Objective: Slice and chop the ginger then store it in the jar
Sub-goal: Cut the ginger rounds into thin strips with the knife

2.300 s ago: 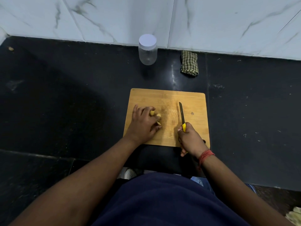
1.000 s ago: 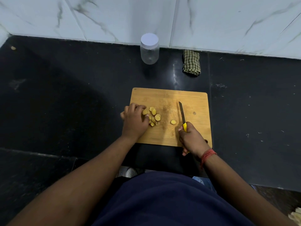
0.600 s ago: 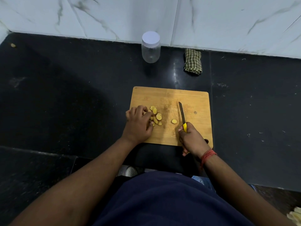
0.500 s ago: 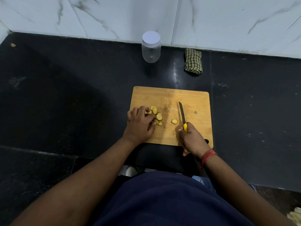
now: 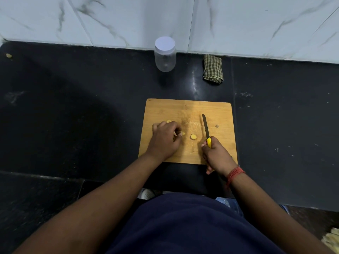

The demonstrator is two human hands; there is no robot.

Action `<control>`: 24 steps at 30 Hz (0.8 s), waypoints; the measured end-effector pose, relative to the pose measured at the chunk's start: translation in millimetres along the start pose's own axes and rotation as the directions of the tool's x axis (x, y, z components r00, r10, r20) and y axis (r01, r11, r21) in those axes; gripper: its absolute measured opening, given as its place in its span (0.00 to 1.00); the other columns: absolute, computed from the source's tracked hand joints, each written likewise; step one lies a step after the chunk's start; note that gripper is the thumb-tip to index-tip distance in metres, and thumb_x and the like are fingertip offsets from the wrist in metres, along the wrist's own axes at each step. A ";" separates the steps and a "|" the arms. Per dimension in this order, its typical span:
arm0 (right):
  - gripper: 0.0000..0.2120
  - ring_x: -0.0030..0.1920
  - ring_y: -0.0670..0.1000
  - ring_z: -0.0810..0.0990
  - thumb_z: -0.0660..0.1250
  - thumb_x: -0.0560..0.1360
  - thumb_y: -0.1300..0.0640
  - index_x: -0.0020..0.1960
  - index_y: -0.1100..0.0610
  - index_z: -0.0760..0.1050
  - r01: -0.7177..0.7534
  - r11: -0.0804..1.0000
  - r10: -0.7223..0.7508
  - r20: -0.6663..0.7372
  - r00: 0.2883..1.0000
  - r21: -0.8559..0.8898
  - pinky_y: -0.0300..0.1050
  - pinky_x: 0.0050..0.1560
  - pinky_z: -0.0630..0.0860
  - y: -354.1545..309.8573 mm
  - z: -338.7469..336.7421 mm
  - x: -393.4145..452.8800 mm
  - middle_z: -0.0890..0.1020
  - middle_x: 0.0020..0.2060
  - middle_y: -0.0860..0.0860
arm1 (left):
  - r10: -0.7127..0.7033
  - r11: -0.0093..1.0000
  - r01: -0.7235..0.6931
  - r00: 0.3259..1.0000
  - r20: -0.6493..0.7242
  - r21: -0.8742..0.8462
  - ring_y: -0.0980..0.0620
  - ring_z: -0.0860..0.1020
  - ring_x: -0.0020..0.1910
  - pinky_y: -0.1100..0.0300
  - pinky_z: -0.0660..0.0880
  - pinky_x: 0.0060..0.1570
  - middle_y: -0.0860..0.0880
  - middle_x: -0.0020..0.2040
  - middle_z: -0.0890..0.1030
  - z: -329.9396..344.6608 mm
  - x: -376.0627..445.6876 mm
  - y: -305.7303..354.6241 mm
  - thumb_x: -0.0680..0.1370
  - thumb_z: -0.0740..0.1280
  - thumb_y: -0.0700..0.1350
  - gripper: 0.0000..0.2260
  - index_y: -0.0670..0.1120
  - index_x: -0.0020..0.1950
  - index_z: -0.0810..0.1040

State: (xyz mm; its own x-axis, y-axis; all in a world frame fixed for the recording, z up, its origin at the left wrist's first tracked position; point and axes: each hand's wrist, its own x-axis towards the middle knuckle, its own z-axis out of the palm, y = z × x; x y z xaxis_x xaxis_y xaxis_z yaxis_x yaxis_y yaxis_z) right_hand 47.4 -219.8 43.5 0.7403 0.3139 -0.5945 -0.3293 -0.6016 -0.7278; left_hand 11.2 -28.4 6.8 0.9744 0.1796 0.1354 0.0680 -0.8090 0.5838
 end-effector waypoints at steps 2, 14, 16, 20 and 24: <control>0.05 0.20 0.53 0.70 0.55 0.83 0.54 0.51 0.55 0.65 0.000 1.000 0.001 -0.005 1.000 0.019 0.48 0.25 0.75 1.6 -2.7 -0.8 0.71 0.28 0.54 | 0.012 0.999 -0.009 0.997 0.075 -0.041 0.56 0.73 0.51 0.52 0.62 0.58 0.59 0.47 0.79 6.8 6.3 12.2 0.77 0.68 0.47 0.06 0.51 0.54 0.78; 0.05 0.20 0.52 0.69 0.55 0.82 0.54 0.50 0.55 0.66 -0.007 0.997 0.010 -0.039 0.999 0.077 0.48 0.24 0.75 15.0 -14.5 -9.5 0.70 0.28 0.55 | -0.053 0.982 0.015 0.978 0.203 0.187 0.51 0.72 0.59 0.48 0.60 0.59 0.55 0.56 0.78 27.0 15.5 26.0 0.79 0.65 0.52 0.08 0.53 0.57 0.78; 0.05 0.20 0.52 0.69 0.56 0.82 0.54 0.49 0.53 0.66 -0.012 0.997 0.015 -0.038 0.999 0.071 0.48 0.25 0.75 17.1 -14.1 -9.9 0.71 0.28 0.55 | -0.025 0.978 -0.017 0.980 0.199 0.209 0.50 0.71 0.61 0.47 0.60 0.60 0.53 0.58 0.77 26.1 12.9 25.4 0.79 0.64 0.51 0.12 0.53 0.62 0.78; 0.05 0.20 0.52 0.70 0.56 0.82 0.53 0.49 0.52 0.66 -0.016 0.999 0.017 -0.023 1.000 0.052 0.47 0.26 0.75 18.3 -11.0 -10.7 0.72 0.31 0.55 | 0.051 0.947 -0.122 0.970 0.238 0.296 0.49 0.70 0.61 0.46 0.62 0.60 0.52 0.58 0.75 23.0 10.5 25.4 0.78 0.64 0.50 0.14 0.55 0.63 0.78; 0.05 0.20 0.51 0.69 0.56 0.82 0.54 0.50 0.53 0.66 -0.013 0.998 0.013 0.002 1.000 0.054 0.47 0.25 0.75 17.7 -7.9 -11.6 0.72 0.32 0.55 | 0.029 0.937 -0.103 0.975 0.220 0.333 0.50 0.71 0.61 0.48 0.61 0.59 0.53 0.60 0.77 24.8 10.3 28.4 0.79 0.64 0.52 0.10 0.53 0.59 0.78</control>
State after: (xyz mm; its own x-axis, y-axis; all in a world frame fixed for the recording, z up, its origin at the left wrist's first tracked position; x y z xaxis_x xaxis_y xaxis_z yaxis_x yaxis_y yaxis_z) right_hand 37.6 -239.9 40.2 0.7352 0.3074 -0.6042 -0.3697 -0.5653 -0.7374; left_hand 28.6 -63.5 4.9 0.9992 0.0282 -0.0269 0.0344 -0.9632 0.2667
